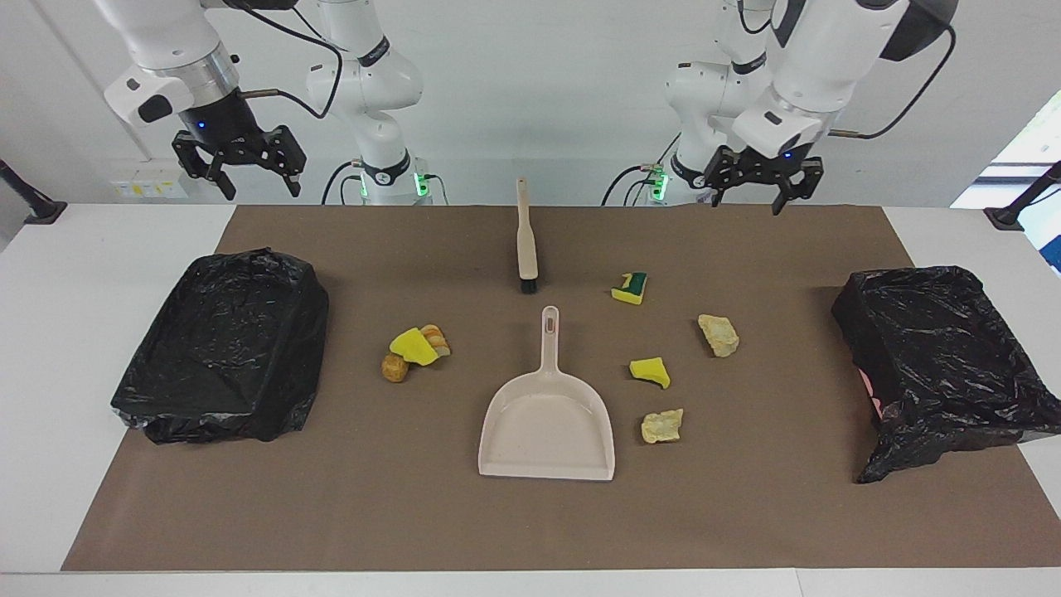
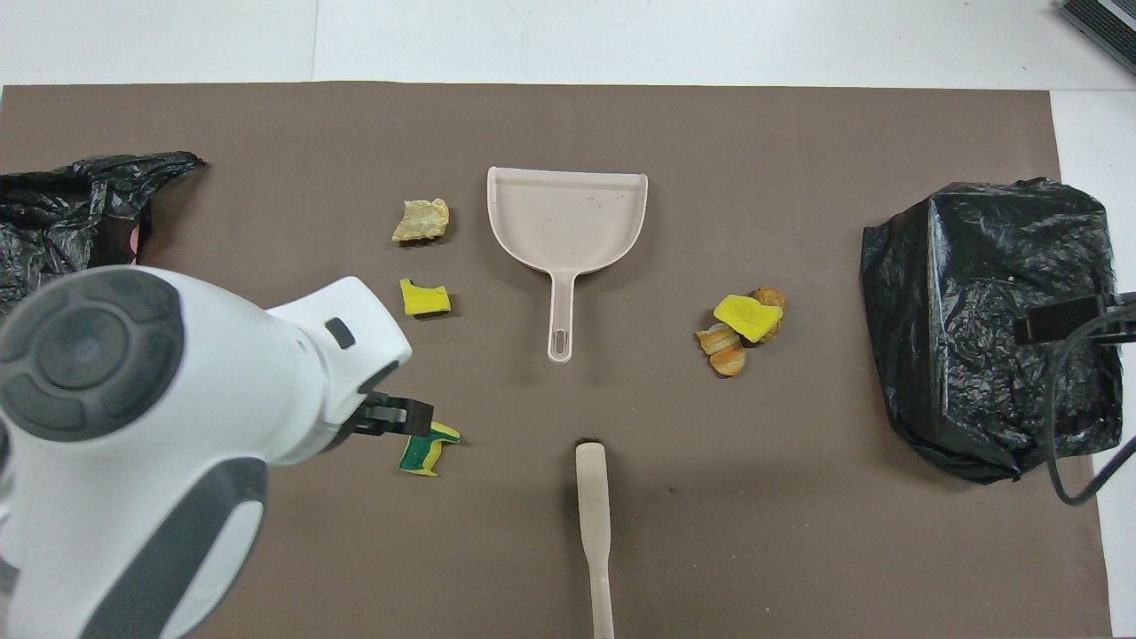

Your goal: Sweep and dump trash in bin

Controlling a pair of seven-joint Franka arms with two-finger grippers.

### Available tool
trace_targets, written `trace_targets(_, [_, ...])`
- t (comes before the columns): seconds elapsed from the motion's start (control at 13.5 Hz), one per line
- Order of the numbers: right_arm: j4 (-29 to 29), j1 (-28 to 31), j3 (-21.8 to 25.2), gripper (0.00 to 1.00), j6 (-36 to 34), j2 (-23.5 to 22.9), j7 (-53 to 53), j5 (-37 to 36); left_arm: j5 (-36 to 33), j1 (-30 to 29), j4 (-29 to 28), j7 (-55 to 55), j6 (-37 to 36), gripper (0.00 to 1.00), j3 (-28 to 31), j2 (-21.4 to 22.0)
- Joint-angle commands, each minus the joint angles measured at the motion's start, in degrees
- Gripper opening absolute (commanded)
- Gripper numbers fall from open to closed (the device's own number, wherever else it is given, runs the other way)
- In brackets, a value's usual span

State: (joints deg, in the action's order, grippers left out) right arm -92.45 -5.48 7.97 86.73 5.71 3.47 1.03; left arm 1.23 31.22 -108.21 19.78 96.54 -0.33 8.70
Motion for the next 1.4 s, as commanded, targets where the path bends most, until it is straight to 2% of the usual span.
trace_targets(0.0, [-1.42,0.65,-0.41,1.0,-0.24,1.41,1.18,0.19,0.0,5.59,-6.56,5.68,5.22,1.0,0.94,2.9])
trace_targets(0.37, [-1.42,0.74,-0.41,1.0,-0.42,1.32,1.18,0.11,0.7,15.0,-12.37,14.66,12.44,1.0,0.94,2.19])
trace_targets(0.59, [-1.33,0.65,-0.5,1.0,-0.33,1.32,1.01,0.11,0.71,21.84,-13.43,20.1,16.38,1.0,0.94,-2.54])
trace_targets(0.81, [-1.33,0.3,-0.59,1.0,-0.33,1.32,1.1,0.28,2.9,27.39,-16.59,23.36,22.27,1.0,0.94,-4.56])
trace_targets(1.03, [-1.77,-0.06,-1.03,1.0,-0.33,1.67,1.19,0.11,2.9,30.74,-18.44,26.53,27.99,1.0,0.94,-7.55])
trace_targets(1.26, [-2.21,-0.05,-1.03,1.0,-1.29,2.11,0.48,0.28,3.34,32.49,-20.2,27.32,28.52,1.0,0.85,-7.91])
trace_targets(1.33, [-2.12,-0.14,-1.2,1.0,-2.78,2.11,0.48,0.28,3.52,33.98,-20.46,28.46,28.7,1.0,0.94,-9.22])
